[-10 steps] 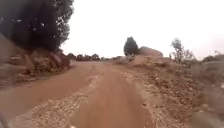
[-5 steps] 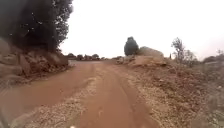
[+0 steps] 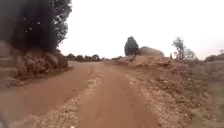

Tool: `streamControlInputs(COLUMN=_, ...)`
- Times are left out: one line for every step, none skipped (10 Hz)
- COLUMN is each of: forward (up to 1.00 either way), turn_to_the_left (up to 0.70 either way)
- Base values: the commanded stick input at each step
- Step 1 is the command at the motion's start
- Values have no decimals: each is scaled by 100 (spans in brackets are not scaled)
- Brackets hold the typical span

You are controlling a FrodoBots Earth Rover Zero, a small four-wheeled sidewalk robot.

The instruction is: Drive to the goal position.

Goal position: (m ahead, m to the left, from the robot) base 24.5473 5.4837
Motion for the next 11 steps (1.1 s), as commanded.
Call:
streamControlInputs(forward=50, turn_to_the_left=0)
streamControlInputs(forward=50, turn_to_the_left=0)
streamControlInputs(forward=50, turn_to_the_left=0)
streamControlInputs(forward=50, turn_to_the_left=0)
streamControlInputs(forward=50, turn_to_the_left=0)
streamControlInputs(forward=50, turn_to_the_left=0)
streamControlInputs(forward=50, turn_to_the_left=0)
streamControlInputs(forward=50, turn_to_the_left=0)
streamControlInputs(forward=50, turn_to_the_left=0)
streamControlInputs(forward=50, turn_to_the_left=0)
streamControlInputs(forward=50, turn_to_the_left=0)
